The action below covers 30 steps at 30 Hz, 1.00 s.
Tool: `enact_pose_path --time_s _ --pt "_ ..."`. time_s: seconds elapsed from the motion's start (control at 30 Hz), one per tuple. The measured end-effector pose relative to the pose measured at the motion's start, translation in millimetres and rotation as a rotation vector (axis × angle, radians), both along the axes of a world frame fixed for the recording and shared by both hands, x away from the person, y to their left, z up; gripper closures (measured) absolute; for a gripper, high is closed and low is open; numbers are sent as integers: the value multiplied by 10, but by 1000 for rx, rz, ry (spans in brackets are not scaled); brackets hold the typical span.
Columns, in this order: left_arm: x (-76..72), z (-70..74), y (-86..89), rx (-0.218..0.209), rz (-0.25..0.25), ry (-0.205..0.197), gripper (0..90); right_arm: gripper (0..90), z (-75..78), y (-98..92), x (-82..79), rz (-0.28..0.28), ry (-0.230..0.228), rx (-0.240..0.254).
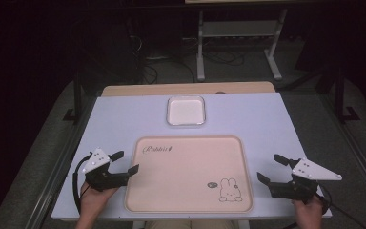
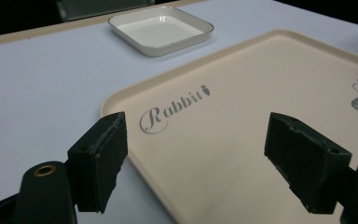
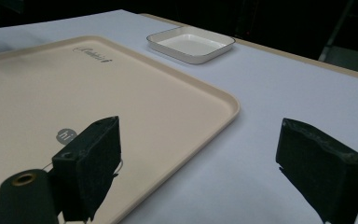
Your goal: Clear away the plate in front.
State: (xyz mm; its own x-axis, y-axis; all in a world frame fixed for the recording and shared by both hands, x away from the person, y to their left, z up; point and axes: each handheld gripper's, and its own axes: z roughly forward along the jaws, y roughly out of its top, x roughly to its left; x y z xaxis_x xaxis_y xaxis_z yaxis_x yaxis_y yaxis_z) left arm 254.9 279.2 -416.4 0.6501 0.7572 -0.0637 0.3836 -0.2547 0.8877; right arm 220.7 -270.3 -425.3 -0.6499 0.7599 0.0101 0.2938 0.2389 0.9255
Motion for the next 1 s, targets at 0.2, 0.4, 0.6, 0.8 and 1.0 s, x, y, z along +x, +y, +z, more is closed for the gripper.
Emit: enact_pose_path --time_s 0.2,0.4,0.6,0.8,1.0 --pt "128 33 -26 5 2 10 207 130 4 -5 -23 -5 -9 -2" --pt "303 65 -83 -14 5 28 215 130 10 -27 -36 -18 -11 9" --pt "494 53 -198 -14 -13 67 223 130 17 -10 -54 -9 -11 0" --pt "688 152 -364 39 -24 90 244 130 30 13 -59 2 -16 -2" --pt "905 278 -494 27 -38 119 261 130 25 5 -58 1 -14 -5"
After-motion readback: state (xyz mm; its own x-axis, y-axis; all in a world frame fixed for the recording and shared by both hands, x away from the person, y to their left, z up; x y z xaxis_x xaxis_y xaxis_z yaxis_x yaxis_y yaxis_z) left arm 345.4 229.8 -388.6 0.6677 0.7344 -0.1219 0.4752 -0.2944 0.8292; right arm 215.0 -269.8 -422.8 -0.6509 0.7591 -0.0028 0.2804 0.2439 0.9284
